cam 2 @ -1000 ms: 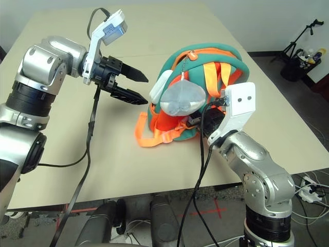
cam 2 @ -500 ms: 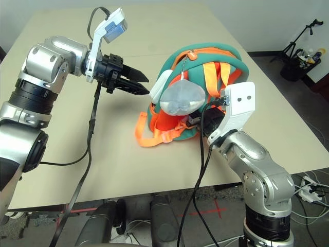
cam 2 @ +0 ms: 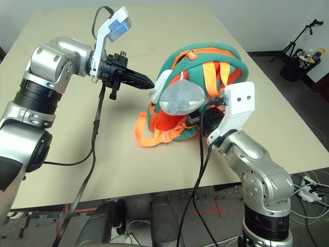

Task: Put the pencil case into the backpack and zip it.

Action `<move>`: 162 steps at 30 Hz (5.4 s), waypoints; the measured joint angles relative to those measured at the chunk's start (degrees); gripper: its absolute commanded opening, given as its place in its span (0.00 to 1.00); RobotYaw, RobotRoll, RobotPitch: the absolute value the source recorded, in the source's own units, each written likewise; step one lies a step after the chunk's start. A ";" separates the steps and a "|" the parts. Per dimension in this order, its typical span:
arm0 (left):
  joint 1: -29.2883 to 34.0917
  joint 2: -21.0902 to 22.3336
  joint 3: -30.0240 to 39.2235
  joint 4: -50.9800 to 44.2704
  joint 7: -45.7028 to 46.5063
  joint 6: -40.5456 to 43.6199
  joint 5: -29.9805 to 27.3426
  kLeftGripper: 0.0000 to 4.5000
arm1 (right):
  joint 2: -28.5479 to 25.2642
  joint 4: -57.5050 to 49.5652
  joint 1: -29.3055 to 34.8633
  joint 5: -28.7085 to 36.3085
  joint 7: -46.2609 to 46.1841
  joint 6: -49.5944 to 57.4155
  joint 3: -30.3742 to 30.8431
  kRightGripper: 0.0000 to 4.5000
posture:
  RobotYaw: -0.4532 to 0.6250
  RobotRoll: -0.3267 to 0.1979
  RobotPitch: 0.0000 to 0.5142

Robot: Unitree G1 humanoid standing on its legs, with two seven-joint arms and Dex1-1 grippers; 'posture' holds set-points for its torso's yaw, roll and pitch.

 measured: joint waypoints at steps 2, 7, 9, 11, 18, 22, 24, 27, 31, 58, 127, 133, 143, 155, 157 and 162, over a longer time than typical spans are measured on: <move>-0.01 -0.27 -0.27 0.58 0.21 -0.87 0.19 0.00 | 0.19 -0.09 0.02 -0.02 -0.13 0.00 0.00 0.04 | 0.25 0.62 0.34; -0.36 -0.60 -0.70 2.92 1.01 -2.65 0.63 0.00 | 0.34 -0.28 0.09 -0.02 -0.39 0.01 0.01 0.04 | 0.25 0.62 0.35; -0.75 -0.59 -0.72 4.06 1.29 -3.36 1.47 0.00 | 0.36 -0.32 0.10 -0.02 -0.43 0.02 0.01 0.04 | 0.25 0.62 0.35; -0.79 -0.53 -0.73 4.61 1.53 -3.93 1.78 0.00 | 0.37 -0.34 0.10 -0.02 -0.44 0.02 0.01 0.04 | 0.26 0.62 0.35; -0.73 -0.81 -1.16 4.97 1.49 -4.68 2.46 0.00 | 0.37 -0.34 0.10 -0.02 -0.44 0.02 0.01 0.04 | 0.25 0.62 0.35; -0.65 -2.57 -1.71 5.64 1.80 -5.95 2.83 0.00 | 0.37 -0.34 0.10 -0.02 -0.44 0.02 0.03 0.04 | 0.25 0.62 0.35; -0.65 -3.62 -1.74 6.97 2.52 -7.16 3.56 0.00 | 0.39 -0.37 0.10 -0.02 -0.44 0.02 0.04 0.04 | 0.24 0.62 0.35; -0.69 -5.50 -1.78 10.06 4.05 -9.51 4.38 0.00 | 0.55 -0.49 0.13 -0.02 -0.54 0.02 0.04 0.04 | 0.23 0.62 0.35; -1.16 -6.51 -1.63 13.64 5.14 -12.22 5.37 0.00 | 0.67 -0.65 0.31 -0.03 -0.86 0.02 0.01 0.04 | 0.23 0.62 0.35; -2.51 -15.76 0.90 26.65 11.09 -21.89 10.45 0.00 | 1.30 -1.88 0.82 -0.08 -1.92 0.03 -0.05 0.04 | 0.24 0.62 0.36; -4.08 2.31 -9.65 -14.01 5.44 12.02 -6.18 0.93 | 3.12 2.88 -1.47 -4.23 2.37 -3.05 2.26 0.04 | 0.28 0.62 0.31; -4.08 1.50 -9.21 -11.62 5.65 11.31 -5.39 0.93 | 3.12 2.89 -1.47 -4.27 2.34 -3.05 2.25 0.04 | 0.28 0.62 0.31; -4.48 1.96 -6.12 -8.55 4.37 10.92 -6.12 0.93 | 3.19 3.01 -1.52 -4.38 2.34 -3.33 2.34 0.04 | 0.30 0.62 0.32; -3.39 4.61 -6.43 -9.17 -0.11 10.24 -6.09 1.00 | 3.23 3.19 -1.62 -4.40 2.45 -3.52 2.47 0.04 | 0.29 0.62 0.32; -3.20 4.57 -6.42 -10.39 0.01 10.89 -6.46 1.00 | 3.23 3.21 -1.62 -4.41 2.45 -3.52 2.47 0.04 | 0.29 0.62 0.32; -2.58 5.24 -5.61 -14.87 -0.38 12.95 -8.84 1.00 | 3.22 3.37 -1.79 -4.40 2.50 -3.52 2.50 0.04 | 0.30 0.62 0.32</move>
